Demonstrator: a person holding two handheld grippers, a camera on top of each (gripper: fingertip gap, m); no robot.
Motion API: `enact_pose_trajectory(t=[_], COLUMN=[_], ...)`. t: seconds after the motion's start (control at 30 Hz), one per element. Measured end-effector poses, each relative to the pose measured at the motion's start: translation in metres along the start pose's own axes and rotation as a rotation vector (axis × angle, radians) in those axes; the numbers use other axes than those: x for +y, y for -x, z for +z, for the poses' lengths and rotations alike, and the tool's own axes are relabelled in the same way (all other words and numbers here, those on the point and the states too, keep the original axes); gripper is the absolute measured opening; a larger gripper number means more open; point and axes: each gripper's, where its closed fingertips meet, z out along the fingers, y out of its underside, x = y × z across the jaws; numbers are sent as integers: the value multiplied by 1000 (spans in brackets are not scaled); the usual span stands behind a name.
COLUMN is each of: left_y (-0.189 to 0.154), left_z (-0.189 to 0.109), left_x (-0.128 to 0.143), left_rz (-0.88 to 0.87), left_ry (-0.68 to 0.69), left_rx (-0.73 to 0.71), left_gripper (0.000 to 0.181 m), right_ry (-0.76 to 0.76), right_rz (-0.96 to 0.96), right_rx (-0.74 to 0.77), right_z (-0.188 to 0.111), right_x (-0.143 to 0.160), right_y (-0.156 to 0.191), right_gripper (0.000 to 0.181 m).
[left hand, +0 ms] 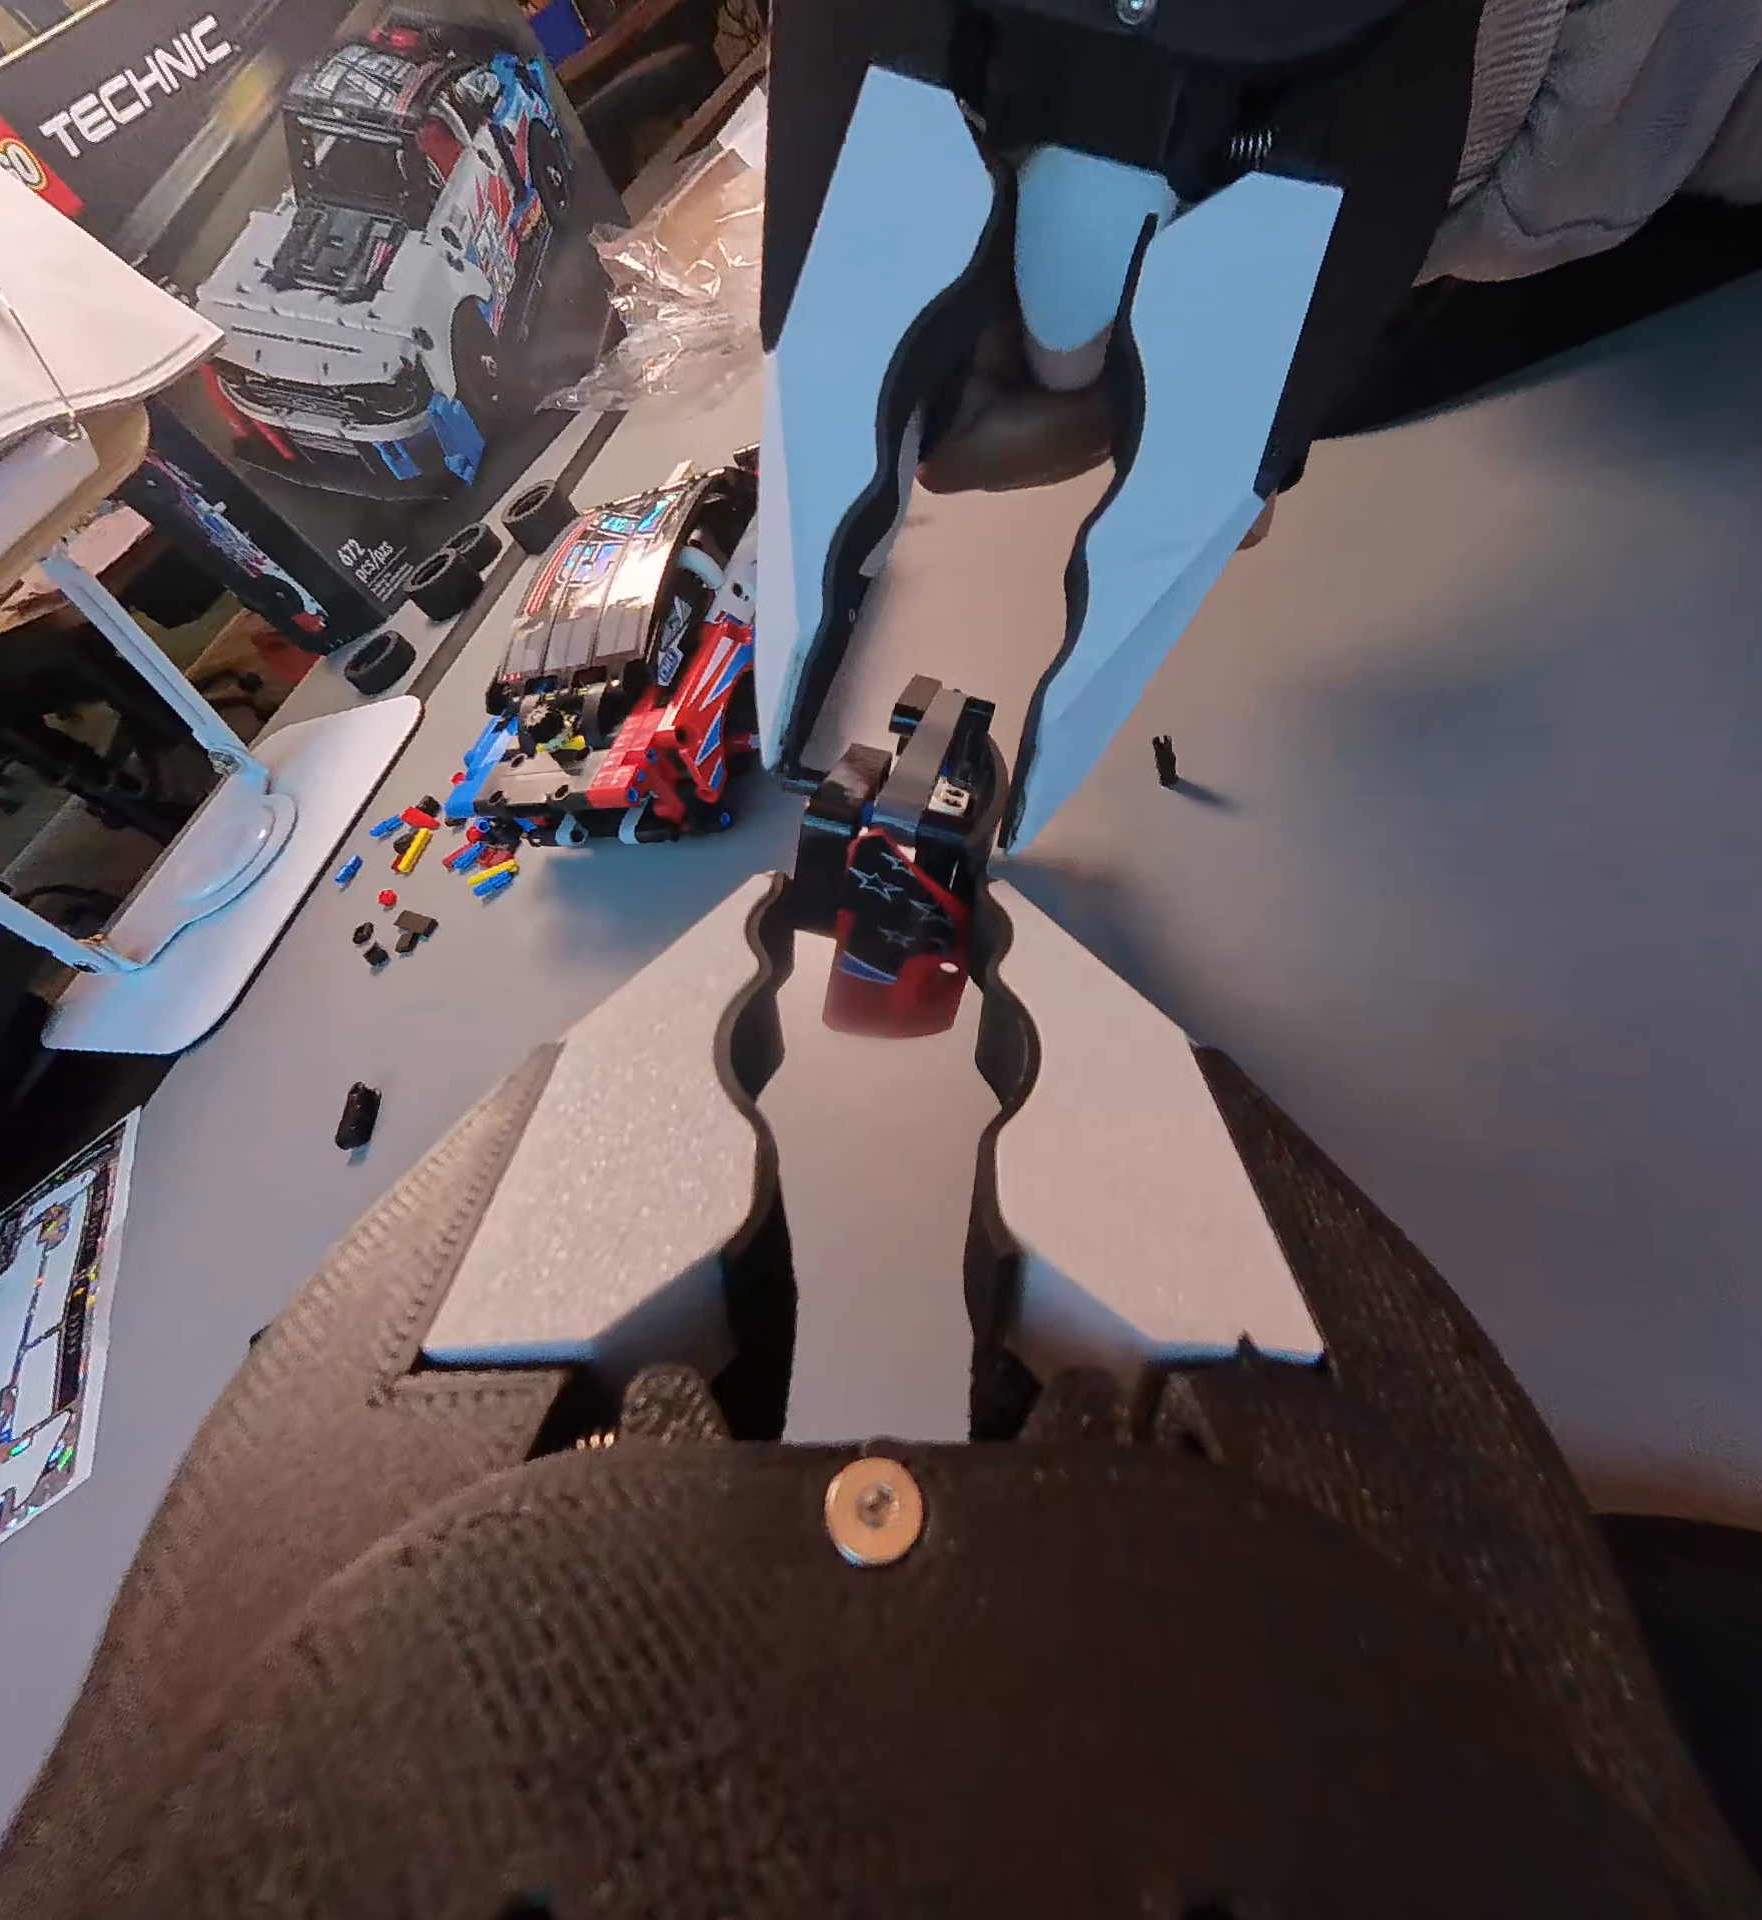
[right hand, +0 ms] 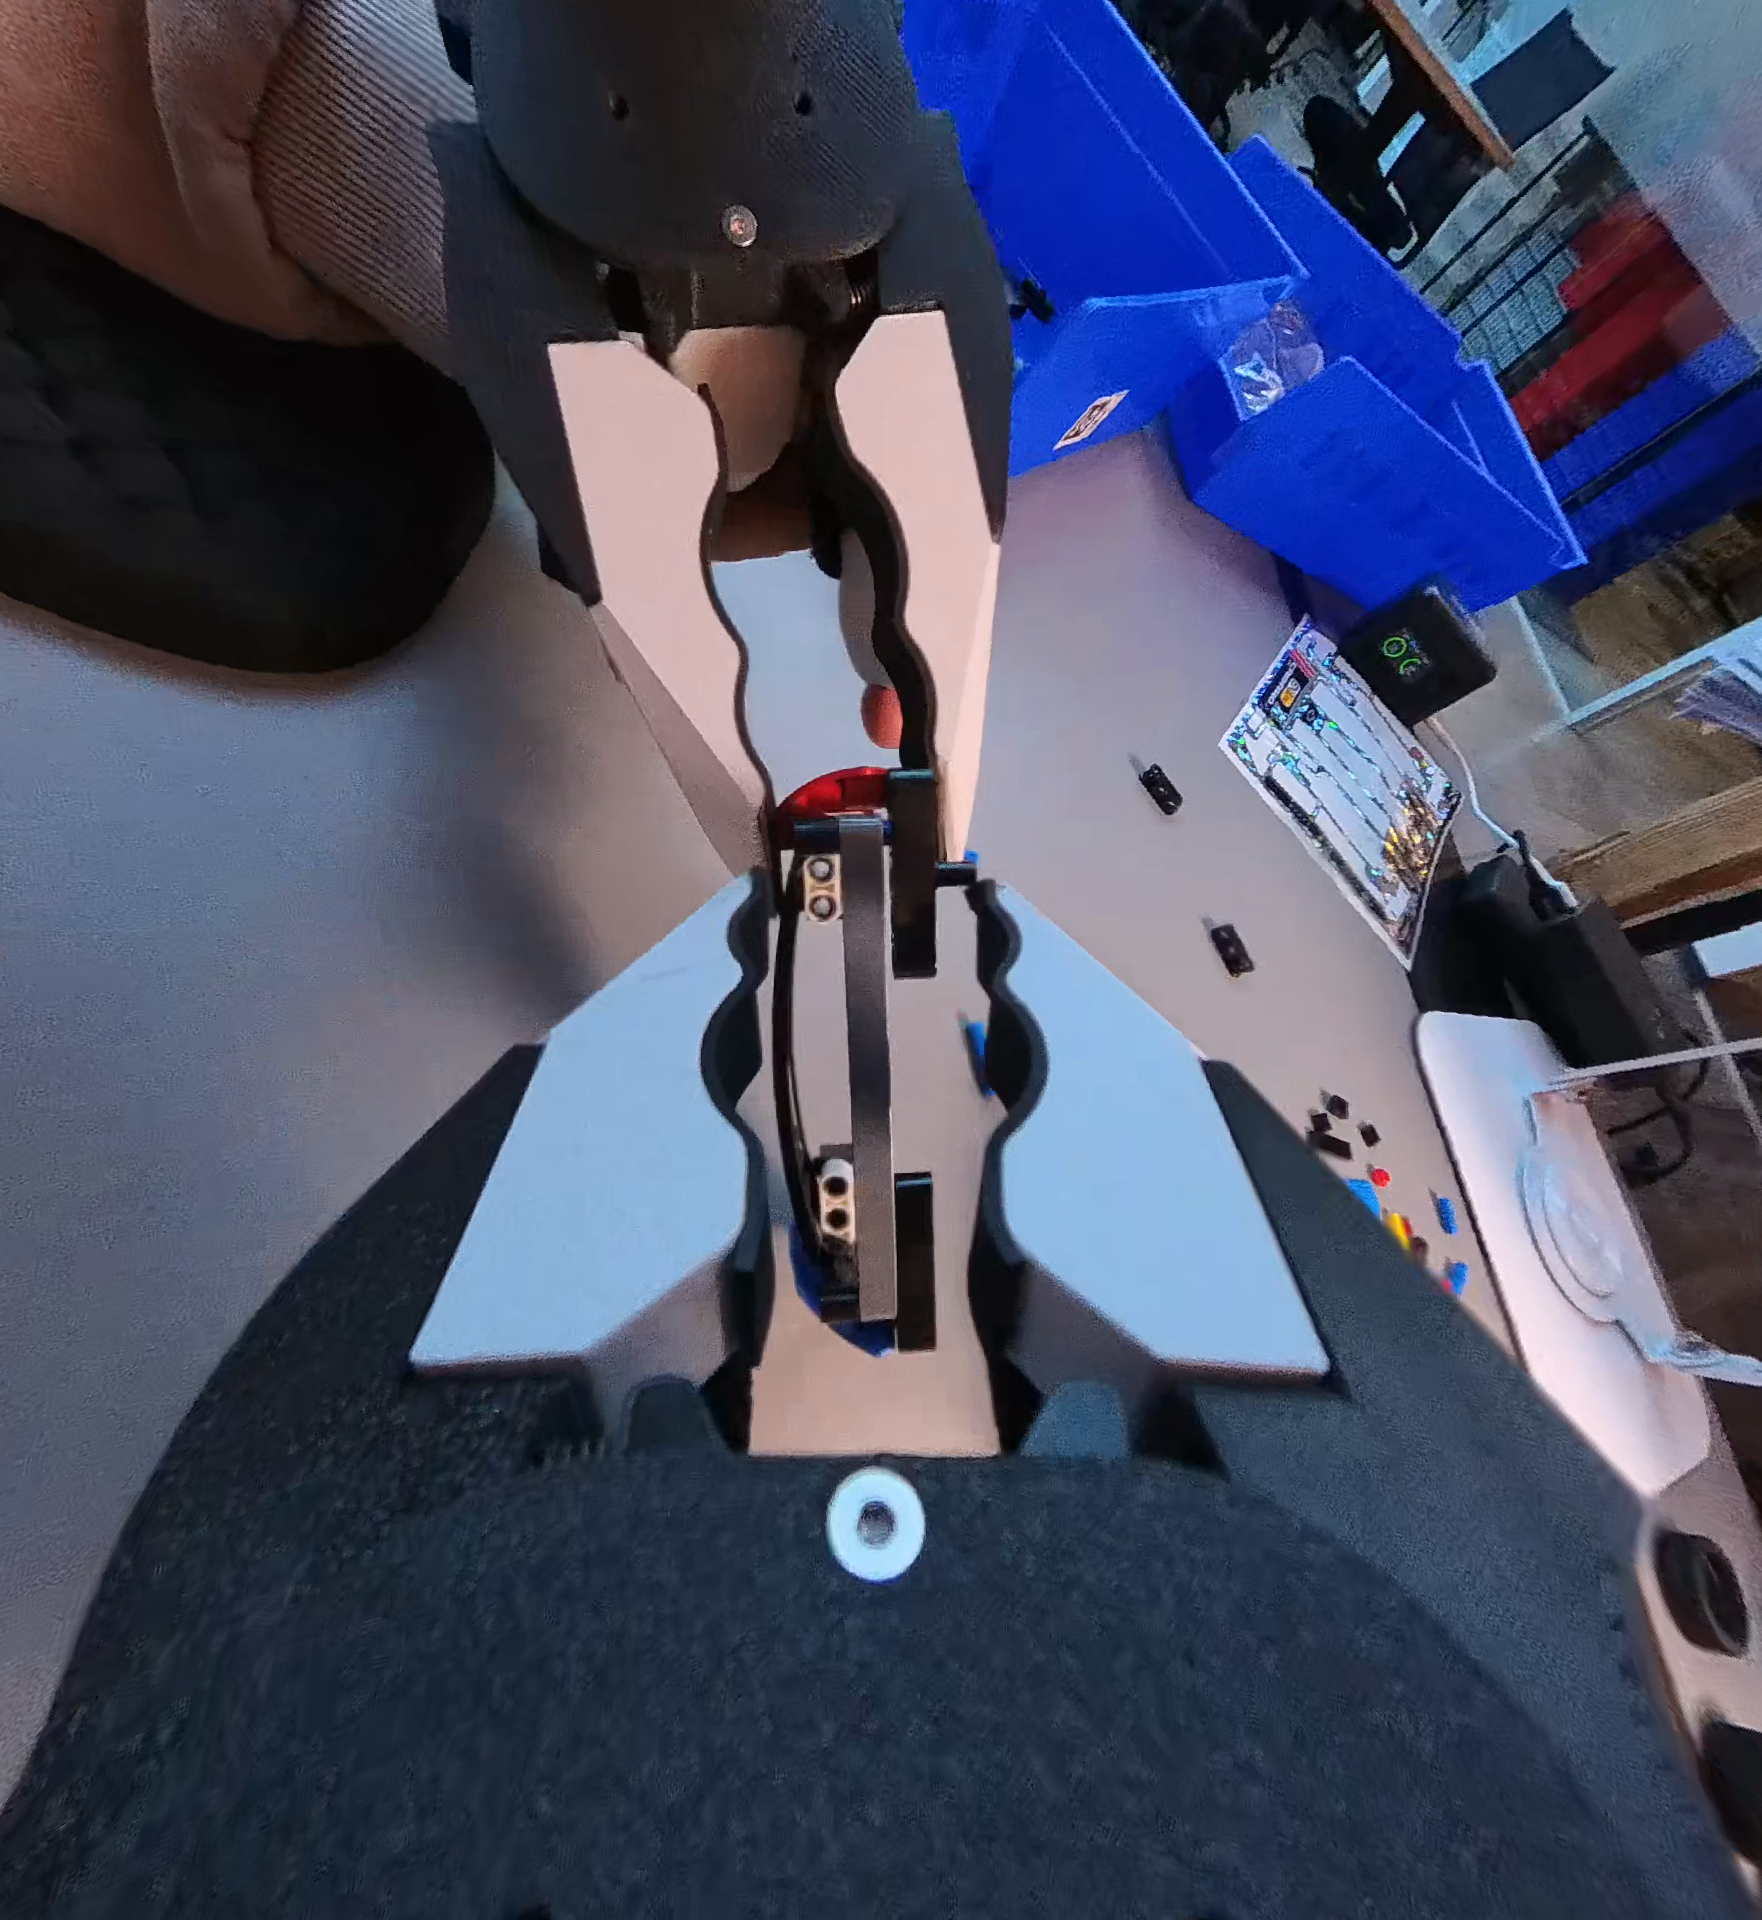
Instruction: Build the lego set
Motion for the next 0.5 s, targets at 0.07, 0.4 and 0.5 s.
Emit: enact_pose_trajectory(t=[0.07,0.4,0.5], left_y=[1,-2,-4], left_z=[0,3,2], left_x=[0,3,2], left_rz=[2,39,27], left_ry=[1,27,23], left_rx=[-6,-18,-8], left_gripper=[32,32,32], right_ry=[17,29,-1], right_rz=[-43,-103,-60], right_rx=[16,-16,-50], right_z=[1,5,4], right_x=[0,-5,-7], right_y=[0,4,6], right_gripper=[38,23,23])
